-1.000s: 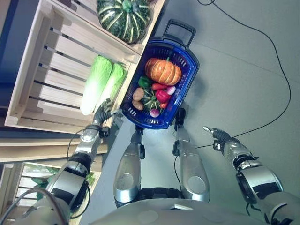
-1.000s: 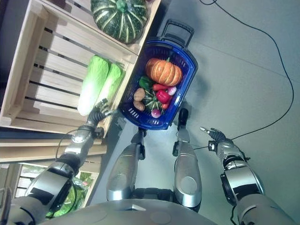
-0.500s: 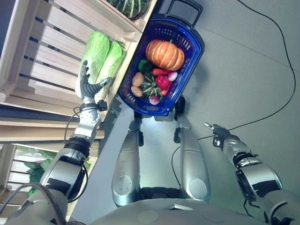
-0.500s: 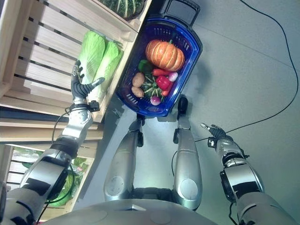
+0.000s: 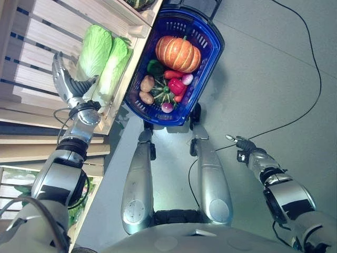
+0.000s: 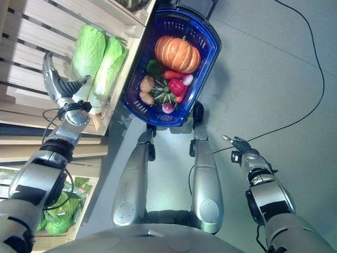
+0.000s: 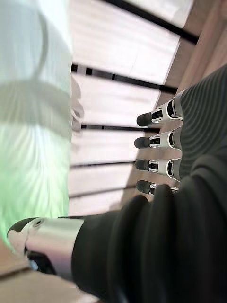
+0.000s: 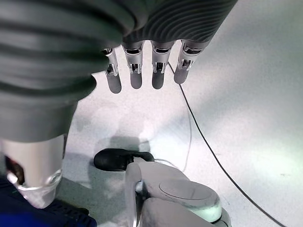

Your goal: Pick up fruits and vegetables into the basket

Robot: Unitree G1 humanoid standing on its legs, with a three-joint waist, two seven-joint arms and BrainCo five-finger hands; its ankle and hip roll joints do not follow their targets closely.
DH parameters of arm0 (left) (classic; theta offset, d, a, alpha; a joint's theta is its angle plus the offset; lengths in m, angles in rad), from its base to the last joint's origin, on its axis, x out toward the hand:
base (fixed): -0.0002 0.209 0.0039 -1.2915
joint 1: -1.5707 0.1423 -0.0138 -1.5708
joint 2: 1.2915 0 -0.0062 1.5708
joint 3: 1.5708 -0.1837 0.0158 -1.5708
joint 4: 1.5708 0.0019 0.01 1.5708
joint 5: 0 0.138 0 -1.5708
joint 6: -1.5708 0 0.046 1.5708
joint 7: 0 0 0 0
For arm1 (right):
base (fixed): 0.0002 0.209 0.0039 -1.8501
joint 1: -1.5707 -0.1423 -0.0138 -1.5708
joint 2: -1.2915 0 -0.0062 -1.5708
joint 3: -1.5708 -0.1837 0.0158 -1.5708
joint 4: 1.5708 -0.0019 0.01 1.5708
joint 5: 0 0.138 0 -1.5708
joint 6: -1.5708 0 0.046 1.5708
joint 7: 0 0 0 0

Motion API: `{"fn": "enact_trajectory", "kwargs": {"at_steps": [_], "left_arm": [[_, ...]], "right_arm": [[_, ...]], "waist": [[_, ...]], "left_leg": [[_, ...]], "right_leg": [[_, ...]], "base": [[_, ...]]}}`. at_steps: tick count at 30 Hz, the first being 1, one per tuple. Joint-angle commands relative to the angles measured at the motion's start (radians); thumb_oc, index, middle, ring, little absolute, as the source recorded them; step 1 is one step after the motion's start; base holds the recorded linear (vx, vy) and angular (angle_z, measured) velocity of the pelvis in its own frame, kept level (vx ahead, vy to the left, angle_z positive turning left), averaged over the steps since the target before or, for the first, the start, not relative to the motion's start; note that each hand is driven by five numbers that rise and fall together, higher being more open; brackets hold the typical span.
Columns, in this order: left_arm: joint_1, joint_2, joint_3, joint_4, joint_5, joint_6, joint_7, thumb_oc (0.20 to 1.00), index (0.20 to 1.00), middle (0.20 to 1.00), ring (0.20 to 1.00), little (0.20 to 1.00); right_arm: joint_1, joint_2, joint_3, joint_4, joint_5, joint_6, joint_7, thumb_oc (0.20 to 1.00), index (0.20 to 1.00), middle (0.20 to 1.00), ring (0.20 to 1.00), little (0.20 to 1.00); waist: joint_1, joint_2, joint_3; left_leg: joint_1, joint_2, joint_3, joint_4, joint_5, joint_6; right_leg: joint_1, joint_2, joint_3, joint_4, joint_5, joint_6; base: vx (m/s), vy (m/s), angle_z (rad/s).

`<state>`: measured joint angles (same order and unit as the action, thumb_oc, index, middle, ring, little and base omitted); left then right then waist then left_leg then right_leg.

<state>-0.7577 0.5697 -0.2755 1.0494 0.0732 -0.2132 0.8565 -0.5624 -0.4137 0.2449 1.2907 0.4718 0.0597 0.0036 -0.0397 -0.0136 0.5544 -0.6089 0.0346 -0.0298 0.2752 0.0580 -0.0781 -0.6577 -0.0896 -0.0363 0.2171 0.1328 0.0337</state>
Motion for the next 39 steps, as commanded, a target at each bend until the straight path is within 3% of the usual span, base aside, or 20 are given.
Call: {"fn": "enact_trajectory", "kwargs": {"at_steps": [1, 13, 24, 39], "left_arm": [[-0.031, 0.071, 0.025, 0.049, 0.028, 0.028, 0.021, 1.000, 1.000, 1.000, 1.000, 1.000], [-0.103, 0.056, -0.051, 0.191, -0.012, 0.146, -0.150, 1.000, 1.000, 1.000, 1.000, 1.000], [-0.123, 0.048, -0.066, 0.282, -0.094, 0.181, -0.276, 1.000, 1.000, 1.000, 1.000, 1.000], [-0.148, 0.045, -0.049, 0.359, -0.171, 0.260, -0.321, 1.000, 1.000, 1.000, 1.000, 1.000]], "right_arm": [[0.031, -0.034, 0.041, 0.008, 0.035, -0.005, 0.003, 1.000, 1.000, 1.000, 1.000, 1.000], [-0.017, -0.048, 0.065, 0.020, 0.025, 0.012, 0.017, 1.000, 1.000, 1.000, 1.000, 1.000], [-0.040, -0.061, 0.074, 0.025, 0.018, 0.017, 0.021, 1.000, 1.000, 1.000, 1.000, 1.000], [-0.066, -0.065, 0.082, 0.026, 0.020, 0.026, 0.023, 1.000, 1.000, 1.000, 1.000, 1.000]], "waist": [[-0.001, -0.013, -0.034], [-0.021, -0.017, -0.034], [-0.030, -0.019, -0.034], [-0.033, -0.027, -0.034]], "left_leg": [[-0.064, -0.046, 0.034, 0.072, -0.061, 0.024], [-0.077, -0.045, 0.037, 0.074, -0.059, 0.020], [-0.093, -0.042, 0.040, 0.073, -0.052, 0.018], [-0.108, -0.039, 0.039, 0.071, -0.044, 0.014]], "right_leg": [[-0.010, 0.044, -0.013, 0.135, -0.150, 0.008], [-0.027, 0.054, -0.007, 0.139, -0.154, 0.007], [-0.042, 0.056, -0.008, 0.139, -0.153, 0.007], [-0.057, 0.059, -0.011, 0.138, -0.151, 0.008]], "base": [[0.00, 0.000, 0.00], [0.00, 0.000, 0.00], [0.00, 0.007, -0.02], [0.00, 0.000, 0.00]]}}
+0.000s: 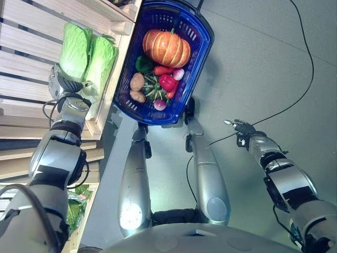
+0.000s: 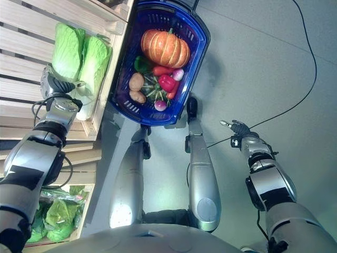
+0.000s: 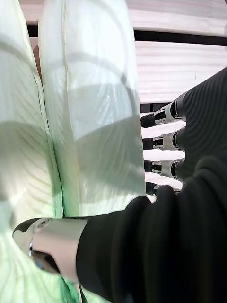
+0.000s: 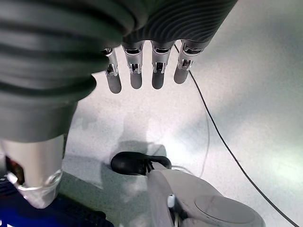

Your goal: Pick up fruits and vegetables into the basket

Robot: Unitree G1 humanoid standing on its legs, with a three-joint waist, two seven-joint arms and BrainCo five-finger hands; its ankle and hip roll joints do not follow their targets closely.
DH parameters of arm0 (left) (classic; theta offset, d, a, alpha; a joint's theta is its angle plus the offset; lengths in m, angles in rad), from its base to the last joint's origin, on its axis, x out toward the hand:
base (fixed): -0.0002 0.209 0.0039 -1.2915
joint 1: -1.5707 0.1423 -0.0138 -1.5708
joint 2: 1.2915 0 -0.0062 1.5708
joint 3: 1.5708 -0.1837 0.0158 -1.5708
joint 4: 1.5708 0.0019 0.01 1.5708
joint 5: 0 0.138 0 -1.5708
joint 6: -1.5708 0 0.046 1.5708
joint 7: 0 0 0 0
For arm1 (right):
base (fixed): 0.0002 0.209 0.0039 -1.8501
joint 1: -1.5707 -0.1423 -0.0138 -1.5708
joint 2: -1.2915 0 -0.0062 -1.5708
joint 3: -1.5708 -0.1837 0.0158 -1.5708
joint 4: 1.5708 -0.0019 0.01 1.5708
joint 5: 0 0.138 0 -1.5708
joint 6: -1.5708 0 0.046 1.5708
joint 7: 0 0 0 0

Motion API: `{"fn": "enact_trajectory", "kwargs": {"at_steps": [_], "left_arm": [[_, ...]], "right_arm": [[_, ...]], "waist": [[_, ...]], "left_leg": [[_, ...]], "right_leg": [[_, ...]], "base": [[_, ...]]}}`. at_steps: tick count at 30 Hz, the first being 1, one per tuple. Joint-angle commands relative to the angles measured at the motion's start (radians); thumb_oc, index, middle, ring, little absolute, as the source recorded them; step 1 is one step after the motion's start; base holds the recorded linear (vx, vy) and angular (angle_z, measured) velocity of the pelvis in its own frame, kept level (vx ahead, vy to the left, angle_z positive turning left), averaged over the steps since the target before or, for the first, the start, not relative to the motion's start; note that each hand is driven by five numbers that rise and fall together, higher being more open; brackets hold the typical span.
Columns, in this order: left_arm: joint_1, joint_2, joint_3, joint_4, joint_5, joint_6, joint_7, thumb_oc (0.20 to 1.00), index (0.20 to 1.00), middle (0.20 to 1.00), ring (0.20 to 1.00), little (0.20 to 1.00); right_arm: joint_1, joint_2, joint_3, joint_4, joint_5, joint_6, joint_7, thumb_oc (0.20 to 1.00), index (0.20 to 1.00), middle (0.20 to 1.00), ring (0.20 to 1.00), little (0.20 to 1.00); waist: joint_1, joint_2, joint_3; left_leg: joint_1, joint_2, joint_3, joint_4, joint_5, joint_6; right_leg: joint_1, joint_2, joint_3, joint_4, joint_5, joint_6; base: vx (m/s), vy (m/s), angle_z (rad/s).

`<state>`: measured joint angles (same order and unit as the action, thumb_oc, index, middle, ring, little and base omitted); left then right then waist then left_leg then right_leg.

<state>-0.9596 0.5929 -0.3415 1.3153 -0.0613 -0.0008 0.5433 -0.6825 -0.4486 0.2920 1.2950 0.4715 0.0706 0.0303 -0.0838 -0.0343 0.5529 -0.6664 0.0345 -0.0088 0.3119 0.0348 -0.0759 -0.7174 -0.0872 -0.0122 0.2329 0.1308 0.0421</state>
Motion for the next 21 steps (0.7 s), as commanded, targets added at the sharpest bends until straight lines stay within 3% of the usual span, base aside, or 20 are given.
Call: {"fn": "enact_trajectory", "kwargs": {"at_steps": [1, 15, 16, 18, 19, 21], "left_arm": [[0.053, 0.022, 0.017, 0.096, -0.037, 0.053, -0.009, 1.000, 1.000, 1.000, 1.000, 1.000], [0.042, 0.010, -0.027, 0.113, 0.039, 0.143, -0.032, 1.000, 1.000, 1.000, 1.000, 1.000], [0.042, 0.008, -0.031, 0.112, 0.041, 0.149, -0.035, 0.809, 0.809, 0.809, 0.809, 0.809], [0.043, 0.006, -0.036, 0.113, 0.050, 0.155, -0.048, 0.341, 0.341, 0.341, 0.341, 0.341], [0.043, 0.007, -0.036, 0.114, 0.056, 0.157, -0.057, 0.200, 0.200, 0.200, 0.200, 0.200], [0.044, 0.005, -0.043, 0.115, 0.057, 0.160, -0.065, 0.200, 0.200, 0.200, 0.200, 0.200]], "right_arm": [[0.054, -0.031, 0.036, 0.021, 0.021, 0.015, -0.004, 1.000, 1.000, 1.000, 1.000, 1.000], [0.040, -0.031, 0.050, 0.015, 0.034, 0.020, -0.007, 1.000, 1.000, 1.000, 1.000, 1.000], [0.041, -0.030, 0.052, 0.014, 0.037, 0.017, -0.008, 1.000, 1.000, 1.000, 1.000, 1.000], [0.039, -0.029, 0.053, 0.016, 0.037, 0.016, -0.009, 1.000, 1.000, 1.000, 1.000, 1.000], [0.037, -0.029, 0.053, 0.016, 0.036, 0.017, -0.009, 1.000, 1.000, 1.000, 1.000, 1.000], [0.037, -0.028, 0.054, 0.017, 0.036, 0.017, -0.009, 1.000, 1.000, 1.000, 1.000, 1.000]], "waist": [[0.011, -0.007, -0.033], [0.009, -0.016, -0.033], [0.009, -0.016, -0.033], [0.010, -0.016, -0.033], [0.010, -0.016, -0.033], [0.010, -0.016, -0.033]], "left_leg": [[-0.051, -0.039, 0.018, 0.035, -0.021, 0.012], [-0.056, -0.039, 0.020, 0.023, -0.014, 0.011], [-0.056, -0.039, 0.020, 0.021, -0.013, 0.011], [-0.057, -0.040, 0.019, 0.020, -0.012, 0.010], [-0.056, -0.040, 0.019, 0.020, -0.012, 0.010], [-0.053, -0.040, 0.020, 0.016, -0.011, 0.009]], "right_leg": [[0.002, 0.056, -0.035, 0.122, -0.148, 0.000], [-0.006, 0.059, -0.035, 0.106, -0.134, 0.003], [-0.006, 0.059, -0.035, 0.103, -0.133, 0.002], [-0.005, 0.060, -0.034, 0.101, -0.132, 0.003], [-0.003, 0.059, -0.034, 0.099, -0.132, 0.003], [0.000, 0.059, -0.034, 0.095, -0.130, 0.003]], "base": [[0.00, 0.000, 0.00], [0.00, 0.000, 0.00], [0.00, 0.000, 0.00], [0.00, 0.000, 0.00], [0.00, 0.000, 0.00], [0.00, 0.000, 0.00]]}}
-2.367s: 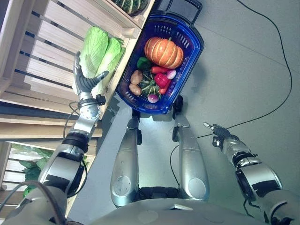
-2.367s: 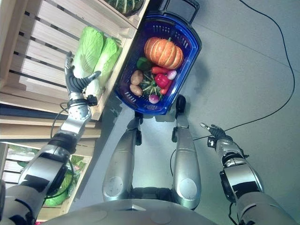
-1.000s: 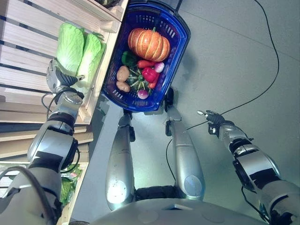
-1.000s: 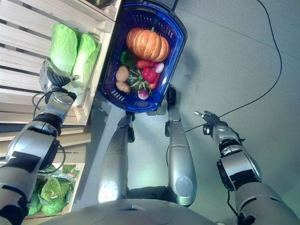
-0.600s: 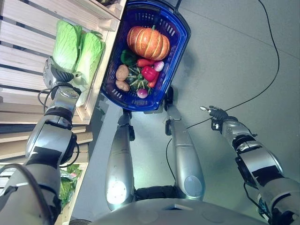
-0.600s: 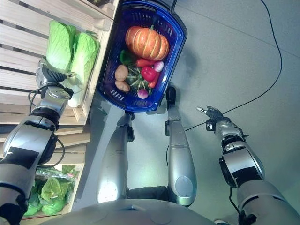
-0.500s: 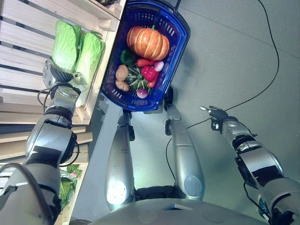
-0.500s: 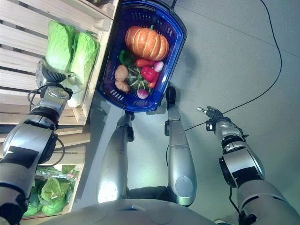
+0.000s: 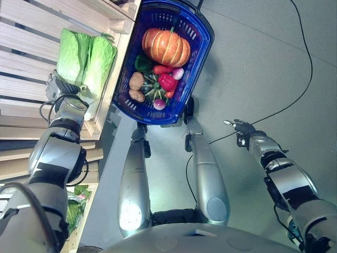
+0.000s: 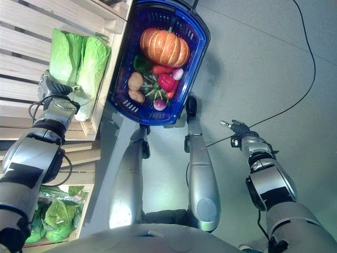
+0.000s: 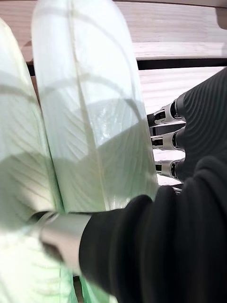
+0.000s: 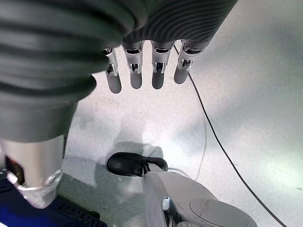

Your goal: Pick up fruits and vegetables into the basket

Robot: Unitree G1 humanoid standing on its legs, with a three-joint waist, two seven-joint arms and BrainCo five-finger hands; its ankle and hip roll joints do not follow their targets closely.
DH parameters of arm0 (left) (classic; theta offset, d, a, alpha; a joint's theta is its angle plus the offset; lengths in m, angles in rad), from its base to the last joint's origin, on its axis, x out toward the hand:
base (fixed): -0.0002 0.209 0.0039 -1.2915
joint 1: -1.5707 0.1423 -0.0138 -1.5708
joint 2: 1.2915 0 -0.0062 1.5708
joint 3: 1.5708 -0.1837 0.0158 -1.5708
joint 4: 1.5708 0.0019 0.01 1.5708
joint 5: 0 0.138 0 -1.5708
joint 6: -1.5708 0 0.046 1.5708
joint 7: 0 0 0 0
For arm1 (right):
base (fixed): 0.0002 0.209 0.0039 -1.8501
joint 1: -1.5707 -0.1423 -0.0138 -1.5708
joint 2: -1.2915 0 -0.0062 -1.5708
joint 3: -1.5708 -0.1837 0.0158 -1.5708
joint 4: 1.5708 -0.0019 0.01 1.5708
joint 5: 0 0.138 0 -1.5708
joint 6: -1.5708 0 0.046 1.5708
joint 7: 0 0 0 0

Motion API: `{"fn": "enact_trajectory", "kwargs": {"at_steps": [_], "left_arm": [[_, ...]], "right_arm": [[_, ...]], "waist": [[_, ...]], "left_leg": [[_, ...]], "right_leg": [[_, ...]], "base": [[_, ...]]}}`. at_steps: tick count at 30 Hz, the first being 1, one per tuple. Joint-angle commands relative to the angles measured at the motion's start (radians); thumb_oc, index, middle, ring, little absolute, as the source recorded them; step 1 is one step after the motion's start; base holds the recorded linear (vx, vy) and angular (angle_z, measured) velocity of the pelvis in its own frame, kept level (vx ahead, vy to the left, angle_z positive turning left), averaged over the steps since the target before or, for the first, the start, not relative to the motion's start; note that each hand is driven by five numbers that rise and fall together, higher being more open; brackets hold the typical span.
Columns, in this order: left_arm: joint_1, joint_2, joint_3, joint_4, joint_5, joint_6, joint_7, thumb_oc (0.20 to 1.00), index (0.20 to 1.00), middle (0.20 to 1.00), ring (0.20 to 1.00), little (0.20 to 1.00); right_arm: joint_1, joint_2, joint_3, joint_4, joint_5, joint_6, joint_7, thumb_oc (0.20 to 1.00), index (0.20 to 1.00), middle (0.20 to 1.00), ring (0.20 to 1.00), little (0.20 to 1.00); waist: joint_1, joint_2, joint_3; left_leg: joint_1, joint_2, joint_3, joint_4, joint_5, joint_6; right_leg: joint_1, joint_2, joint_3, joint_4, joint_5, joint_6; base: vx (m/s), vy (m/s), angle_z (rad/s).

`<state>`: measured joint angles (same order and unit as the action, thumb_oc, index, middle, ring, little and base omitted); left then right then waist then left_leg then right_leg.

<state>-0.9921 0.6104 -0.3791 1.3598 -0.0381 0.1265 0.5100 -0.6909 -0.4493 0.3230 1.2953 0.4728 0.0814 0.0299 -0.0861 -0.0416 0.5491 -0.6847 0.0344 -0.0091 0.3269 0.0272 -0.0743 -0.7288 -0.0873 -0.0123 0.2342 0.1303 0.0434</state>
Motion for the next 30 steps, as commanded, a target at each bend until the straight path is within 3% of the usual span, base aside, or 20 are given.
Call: {"fn": "enact_trajectory", "kwargs": {"at_steps": [1, 16, 20, 30], "left_arm": [[0.076, -0.013, -0.007, 0.071, 0.033, 0.034, -0.033, 0.200, 0.200, 0.200, 0.200, 0.200], [0.090, -0.015, -0.002, 0.054, -0.035, 0.000, -0.035, 0.200, 0.200, 0.200, 0.200, 0.200], [0.097, -0.014, 0.024, 0.046, -0.092, -0.054, -0.015, 0.200, 0.200, 0.200, 0.200, 0.200], [0.156, 0.000, 0.156, -0.095, -0.254, -0.321, 0.134, 0.200, 0.200, 0.200, 0.200, 0.200]], "right_arm": [[0.045, -0.027, 0.023, 0.017, 0.035, 0.007, -0.009, 1.000, 1.000, 1.000, 1.000, 1.000], [0.040, -0.034, 0.022, 0.016, 0.041, 0.001, -0.005, 1.000, 1.000, 1.000, 1.000, 1.000], [0.043, -0.030, 0.020, 0.015, 0.046, -0.002, -0.008, 1.000, 1.000, 1.000, 1.000, 1.000], [0.064, -0.027, -0.008, -0.008, 0.104, -0.055, -0.021, 1.000, 1.000, 1.000, 1.000, 1.000]], "waist": [[0.012, -0.009, -0.029], [0.014, -0.001, -0.029], [0.016, 0.000, -0.029], [0.035, 0.011, -0.029]], "left_leg": [[-0.035, -0.040, 0.020, 0.000, -0.003, 0.007], [-0.031, -0.045, 0.018, -0.014, 0.005, 0.008], [-0.023, -0.044, 0.016, -0.019, 0.007, 0.007], [0.004, -0.050, 0.002, -0.032, 0.002, 0.004]], "right_leg": [[0.012, 0.059, -0.034, 0.093, -0.129, 0.002], [0.016, 0.060, -0.038, 0.080, -0.124, 0.001], [0.023, 0.059, -0.038, 0.080, -0.127, 0.002], [0.052, 0.057, -0.043, 0.074, -0.138, 0.000]], "base": [[0.00, 0.000, 0.00], [0.00, 0.000, 0.00], [0.00, 0.000, 0.00], [0.01, -0.030, 0.00]]}}
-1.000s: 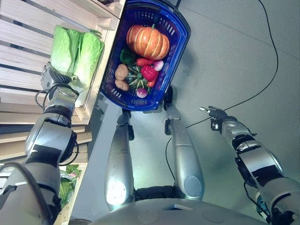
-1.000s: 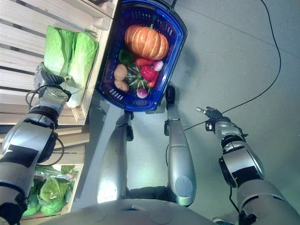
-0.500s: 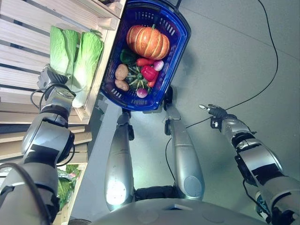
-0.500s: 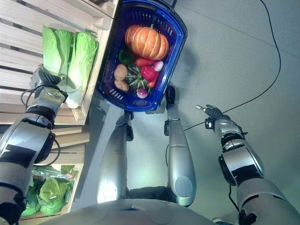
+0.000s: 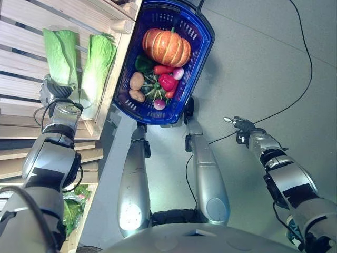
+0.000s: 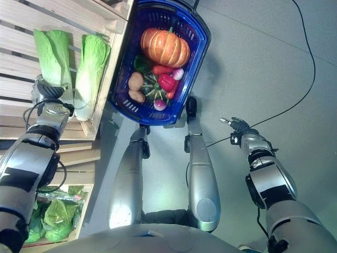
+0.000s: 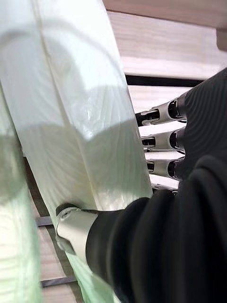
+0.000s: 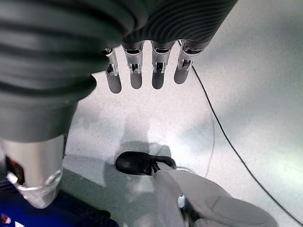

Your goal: Pick up fruits and vegetables into the basket

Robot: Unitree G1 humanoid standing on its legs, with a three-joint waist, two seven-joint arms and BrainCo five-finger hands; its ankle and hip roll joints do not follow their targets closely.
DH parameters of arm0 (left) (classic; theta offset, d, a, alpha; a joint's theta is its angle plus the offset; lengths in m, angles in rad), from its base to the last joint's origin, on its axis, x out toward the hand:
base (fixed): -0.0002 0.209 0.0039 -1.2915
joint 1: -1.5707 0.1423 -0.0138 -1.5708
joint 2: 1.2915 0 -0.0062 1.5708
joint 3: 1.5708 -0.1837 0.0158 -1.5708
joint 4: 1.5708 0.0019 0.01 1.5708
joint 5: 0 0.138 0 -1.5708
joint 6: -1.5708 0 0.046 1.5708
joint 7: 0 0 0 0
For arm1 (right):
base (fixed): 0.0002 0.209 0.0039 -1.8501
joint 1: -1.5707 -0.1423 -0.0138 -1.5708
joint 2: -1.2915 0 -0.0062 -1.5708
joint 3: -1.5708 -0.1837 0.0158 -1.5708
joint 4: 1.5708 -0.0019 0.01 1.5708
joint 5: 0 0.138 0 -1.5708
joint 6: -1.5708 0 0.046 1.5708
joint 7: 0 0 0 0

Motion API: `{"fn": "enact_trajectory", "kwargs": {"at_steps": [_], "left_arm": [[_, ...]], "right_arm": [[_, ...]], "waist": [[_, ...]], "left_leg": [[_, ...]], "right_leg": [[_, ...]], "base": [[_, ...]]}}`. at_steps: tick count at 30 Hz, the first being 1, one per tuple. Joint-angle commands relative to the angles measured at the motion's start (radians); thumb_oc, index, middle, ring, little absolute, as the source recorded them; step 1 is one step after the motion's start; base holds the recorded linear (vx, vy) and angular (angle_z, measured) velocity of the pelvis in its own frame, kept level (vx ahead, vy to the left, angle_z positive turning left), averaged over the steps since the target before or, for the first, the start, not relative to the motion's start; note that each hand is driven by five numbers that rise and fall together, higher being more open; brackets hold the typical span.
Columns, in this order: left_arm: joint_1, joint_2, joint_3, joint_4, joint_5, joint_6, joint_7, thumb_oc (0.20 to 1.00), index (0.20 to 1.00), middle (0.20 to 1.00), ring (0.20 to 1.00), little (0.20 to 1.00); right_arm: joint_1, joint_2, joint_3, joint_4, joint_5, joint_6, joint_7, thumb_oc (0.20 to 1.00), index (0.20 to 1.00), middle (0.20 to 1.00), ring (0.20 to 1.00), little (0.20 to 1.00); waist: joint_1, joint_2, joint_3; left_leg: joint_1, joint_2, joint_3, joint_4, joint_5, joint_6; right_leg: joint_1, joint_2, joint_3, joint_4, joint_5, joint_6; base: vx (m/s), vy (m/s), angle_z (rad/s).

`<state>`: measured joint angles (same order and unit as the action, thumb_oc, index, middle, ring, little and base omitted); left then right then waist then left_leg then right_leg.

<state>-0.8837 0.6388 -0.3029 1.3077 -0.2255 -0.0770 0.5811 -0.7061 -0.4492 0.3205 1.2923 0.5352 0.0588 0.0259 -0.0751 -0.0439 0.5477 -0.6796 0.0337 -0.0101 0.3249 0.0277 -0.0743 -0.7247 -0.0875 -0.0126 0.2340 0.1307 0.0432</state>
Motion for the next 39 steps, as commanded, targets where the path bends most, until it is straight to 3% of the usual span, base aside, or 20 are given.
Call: {"fn": "enact_trajectory", "kwargs": {"at_steps": [1, 9, 17, 20, 25, 31, 39], "left_arm": [[0.057, -0.030, 0.095, -0.069, -0.067, -0.140, 0.079, 0.200, 0.200, 0.200, 0.200, 0.200], [0.120, -0.048, 0.146, -0.291, 0.038, -0.290, 0.219, 0.200, 0.200, 0.200, 0.200, 0.200], [0.142, -0.039, 0.091, -0.507, 0.211, -0.362, 0.262, 0.200, 0.200, 0.200, 0.200, 0.200], [0.141, -0.031, 0.071, -0.567, 0.260, -0.365, 0.251, 0.200, 0.200, 0.200, 0.200, 0.200], [0.117, 0.000, 0.019, -0.651, 0.357, -0.317, 0.225, 0.200, 0.200, 0.200, 0.200, 0.200], [0.116, 0.038, -0.032, -0.766, 0.414, -0.321, 0.161, 0.200, 0.200, 0.200, 0.200, 0.200], [0.127, 0.053, -0.084, -0.890, 0.442, -0.334, 0.037, 0.200, 0.200, 0.200, 0.200, 0.200]], "right_arm": [[0.083, -0.026, -0.011, -0.012, 0.050, -0.042, -0.018, 1.000, 1.000, 1.000, 1.000, 1.000], [0.100, -0.018, -0.046, -0.092, 0.123, -0.134, -0.048, 1.000, 1.000, 1.000, 1.000, 1.000], [0.125, -0.021, -0.075, -0.263, 0.188, -0.225, -0.088, 1.000, 1.000, 1.000, 1.000, 1.000], [0.140, -0.023, -0.087, -0.320, 0.191, -0.254, -0.105, 1.000, 1.000, 1.000, 1.000, 1.000], [0.147, -0.028, -0.108, -0.438, 0.193, -0.296, -0.169, 1.000, 1.000, 1.000, 1.000, 1.000], [0.170, -0.033, -0.123, -0.597, 0.175, -0.353, -0.246, 1.000, 1.000, 1.000, 1.000, 1.000], [0.191, -0.030, -0.131, -0.799, 0.140, -0.405, -0.241, 1.000, 1.000, 1.000, 1.000, 1.000]], "waist": [[0.027, 0.013, -0.028], [0.051, 0.010, -0.028], [0.055, 0.008, -0.028], [0.055, 0.008, -0.028], [0.049, 0.012, -0.028], [0.037, 0.024, -0.028], [0.024, 0.037, -0.028]], "left_leg": [[0.003, -0.051, 0.000, -0.032, 0.000, 0.005], [0.011, -0.059, -0.012, -0.048, 0.003, 0.009], [0.015, -0.058, -0.007, -0.054, 0.001, 0.007], [0.018, -0.058, -0.003, -0.058, -0.001, 0.009], [0.023, -0.058, 0.003, -0.066, 0.000, 0.009], [0.026, -0.059, 0.011, -0.073, 0.000, 0.009], [0.030, -0.061, 0.020, -0.084, 0.004, 0.010]], "right_leg": [[0.052, 0.057, -0.044, 0.074, -0.140, 0.000], [0.063, 0.054, -0.059, 0.064, -0.135, 0.000], [0.068, 0.054, -0.064, 0.062, -0.133, 0.004], [0.068, 0.053, -0.066, 0.060, -0.130, 0.007], [0.072, 0.051, -0.066, 0.052, -0.125, 0.011], [0.071, 0.046, -0.064, 0.046, -0.119, 0.017], [0.071, 0.039, -0.062, 0.034, -0.110, 0.028]], "base": [[0.01, -0.046, 0.01], [0.00, -0.057, 0.06], [0.00, -0.011, 0.01], [0.00, 0.000, 0.00], [0.00, 0.000, 0.00], [0.00, 0.006, 0.00], [0.00, 0.008, 0.00]]}}
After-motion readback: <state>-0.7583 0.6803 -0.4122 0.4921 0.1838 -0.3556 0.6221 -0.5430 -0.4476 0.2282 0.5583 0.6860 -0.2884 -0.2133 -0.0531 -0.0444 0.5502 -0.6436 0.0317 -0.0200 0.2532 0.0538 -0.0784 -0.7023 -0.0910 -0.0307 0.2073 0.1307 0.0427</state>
